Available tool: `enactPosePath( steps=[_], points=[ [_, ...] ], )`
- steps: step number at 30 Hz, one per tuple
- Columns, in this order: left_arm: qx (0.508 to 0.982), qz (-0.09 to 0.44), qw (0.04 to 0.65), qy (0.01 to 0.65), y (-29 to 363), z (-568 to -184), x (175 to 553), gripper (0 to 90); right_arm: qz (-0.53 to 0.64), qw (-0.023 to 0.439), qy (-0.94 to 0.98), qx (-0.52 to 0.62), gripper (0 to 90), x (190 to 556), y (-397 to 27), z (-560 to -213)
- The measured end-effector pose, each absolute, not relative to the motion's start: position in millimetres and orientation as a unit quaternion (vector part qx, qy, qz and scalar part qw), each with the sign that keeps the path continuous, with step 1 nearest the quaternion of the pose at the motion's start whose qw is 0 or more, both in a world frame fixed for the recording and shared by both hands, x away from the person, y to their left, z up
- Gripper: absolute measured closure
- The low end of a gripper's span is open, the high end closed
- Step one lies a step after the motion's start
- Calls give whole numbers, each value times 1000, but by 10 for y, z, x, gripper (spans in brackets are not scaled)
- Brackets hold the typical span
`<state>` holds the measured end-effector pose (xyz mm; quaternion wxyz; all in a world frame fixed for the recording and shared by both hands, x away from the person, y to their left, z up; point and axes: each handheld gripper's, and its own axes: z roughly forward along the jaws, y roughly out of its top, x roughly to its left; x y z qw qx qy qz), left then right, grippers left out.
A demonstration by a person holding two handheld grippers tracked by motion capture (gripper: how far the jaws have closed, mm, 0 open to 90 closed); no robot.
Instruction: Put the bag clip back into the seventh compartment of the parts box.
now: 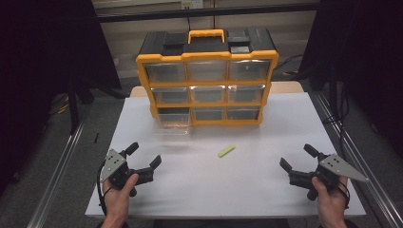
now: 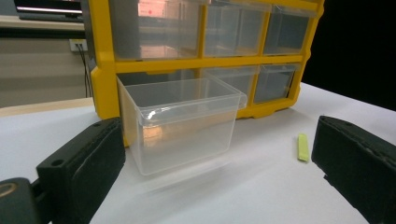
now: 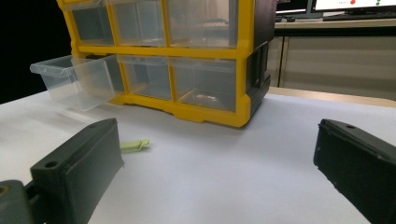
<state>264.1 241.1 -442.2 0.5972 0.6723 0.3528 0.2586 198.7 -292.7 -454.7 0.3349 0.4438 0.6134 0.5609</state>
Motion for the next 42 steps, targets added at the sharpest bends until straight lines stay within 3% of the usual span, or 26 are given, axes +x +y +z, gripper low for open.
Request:
enactPosePath(
  steps=[29, 42],
  points=[
    [682, 220, 620, 321, 2082, -4260, 2620, 33, 571, 333, 606, 443, 2, 1967, -2946, -4551],
    [750, 177, 590, 242, 1561, -4238, 2762, 33, 570, 331, 612, 437, 2, 1966, -2932, -4547]
  ],
)
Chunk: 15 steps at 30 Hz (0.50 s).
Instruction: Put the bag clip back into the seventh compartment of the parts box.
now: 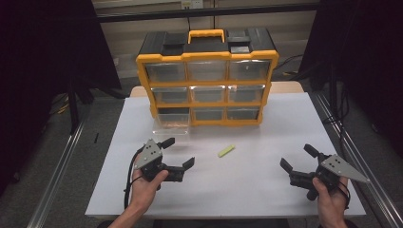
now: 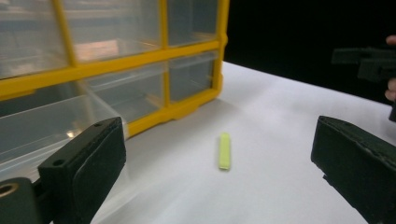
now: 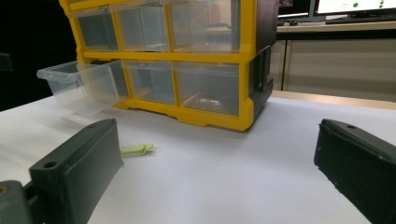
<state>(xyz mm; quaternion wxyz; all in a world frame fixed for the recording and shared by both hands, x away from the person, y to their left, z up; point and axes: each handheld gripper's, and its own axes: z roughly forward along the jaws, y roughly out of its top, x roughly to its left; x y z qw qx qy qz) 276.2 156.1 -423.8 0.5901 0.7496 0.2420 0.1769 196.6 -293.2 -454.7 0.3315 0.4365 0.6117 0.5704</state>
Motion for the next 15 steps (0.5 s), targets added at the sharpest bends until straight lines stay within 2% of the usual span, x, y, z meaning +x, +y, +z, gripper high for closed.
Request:
enactPosePath(
  steps=[7, 10, 13, 15],
  points=[
    [762, 158, 576, 250, 1315, -4191, 2833, 29, 566, 336, 617, 432, 2, 1960, -2920, -4544],
    [769, 121, 577, 246, 1200, -4214, 2891, 26, 563, 332, 623, 429, 0, 1964, -2909, -4545],
    [781, 132, 559, 247, 1102, -4214, 2904, 25, 568, 327, 621, 429, 0, 1976, -2892, -4549],
    [784, 106, 563, 238, 1083, -4176, 2933, 25, 569, 326, 621, 428, 0, 1974, -2893, -4549]
  ],
)
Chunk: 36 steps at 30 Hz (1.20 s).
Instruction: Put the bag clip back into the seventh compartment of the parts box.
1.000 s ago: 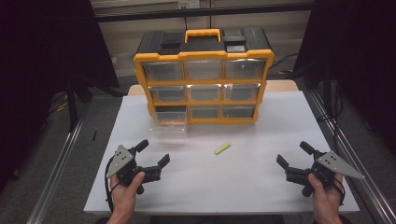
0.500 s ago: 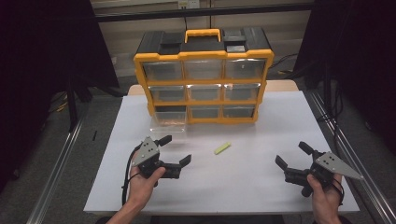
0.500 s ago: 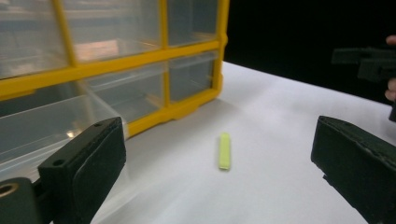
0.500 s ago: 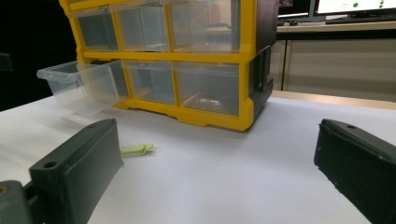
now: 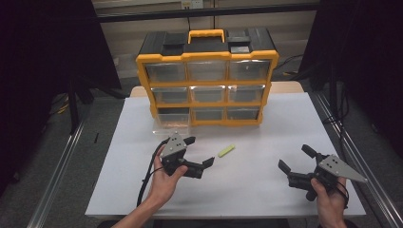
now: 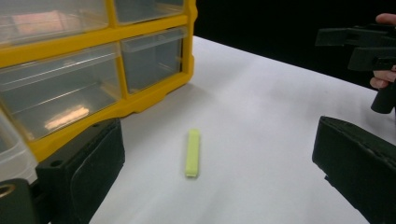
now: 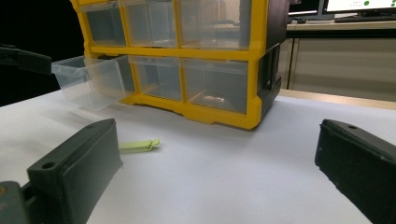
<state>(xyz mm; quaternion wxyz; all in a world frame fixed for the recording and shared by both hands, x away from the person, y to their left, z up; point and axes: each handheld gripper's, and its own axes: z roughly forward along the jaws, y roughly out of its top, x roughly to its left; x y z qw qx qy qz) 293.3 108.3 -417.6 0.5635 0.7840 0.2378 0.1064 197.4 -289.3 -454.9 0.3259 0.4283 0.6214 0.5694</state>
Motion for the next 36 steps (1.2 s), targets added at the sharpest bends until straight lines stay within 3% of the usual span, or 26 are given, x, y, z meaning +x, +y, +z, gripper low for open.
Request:
enactPosePath(
  steps=[27, 36],
  points=[
    [891, -16, 410, 192, 381, -4199, 3311, 56, 571, 318, 620, 434, 0, 1962, -2893, -4551],
    [922, -18, 343, 177, 205, -4230, 3478, 73, 569, 319, 622, 433, 0, 1960, -2899, -4551]
  ],
)
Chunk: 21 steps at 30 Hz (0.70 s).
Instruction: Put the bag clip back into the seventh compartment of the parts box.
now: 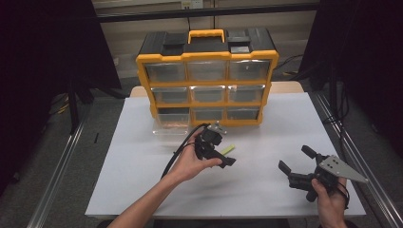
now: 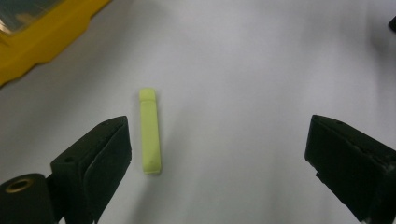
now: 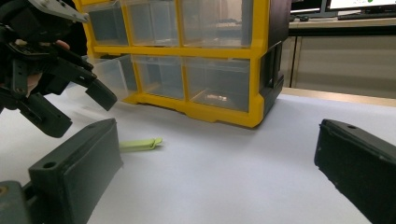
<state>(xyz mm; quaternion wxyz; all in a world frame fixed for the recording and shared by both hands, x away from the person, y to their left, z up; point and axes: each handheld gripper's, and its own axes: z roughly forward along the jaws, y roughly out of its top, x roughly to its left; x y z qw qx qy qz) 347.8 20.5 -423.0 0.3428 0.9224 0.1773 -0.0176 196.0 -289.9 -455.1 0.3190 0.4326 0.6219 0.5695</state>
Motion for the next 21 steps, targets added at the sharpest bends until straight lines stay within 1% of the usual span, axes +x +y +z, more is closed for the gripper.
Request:
enactPosePath(
  steps=[3, 5, 7, 10, 11, 13, 15, 18, 21],
  points=[
    [926, -15, 333, 179, 144, -4288, 3507, 77, 570, 319, 624, 429, 0, 1962, -2894, -4553],
    [924, -25, 327, 196, 120, -4323, 3544, 87, 570, 318, 624, 429, 0, 1962, -2896, -4554],
    [923, -27, 325, 204, 104, -4352, 3581, 138, 573, 317, 620, 432, 0, 1962, -2895, -4553],
    [926, -29, 309, 214, 68, -4400, 3657, 151, 571, 316, 624, 430, 0, 1968, -2904, -4560],
    [933, -28, 294, 206, 68, -4398, 3704, 160, 571, 315, 624, 430, 0, 1969, -2904, -4559],
    [934, -31, 288, 208, 57, -4407, 3740, 176, 570, 316, 625, 430, 0, 1970, -2902, -4560],
    [936, -31, 278, 213, 49, -4425, 3775, 215, 574, 315, 619, 434, 0, 1969, -2891, -4555],
    [938, -35, 268, 216, 23, -4472, 3819, 223, 574, 313, 620, 433, 0, 1972, -2890, -4557],
    [942, -38, 256, 216, 0, -4507, 3836, 252, 575, 312, 621, 432, 0, 1973, -2888, -4558]
  ],
)
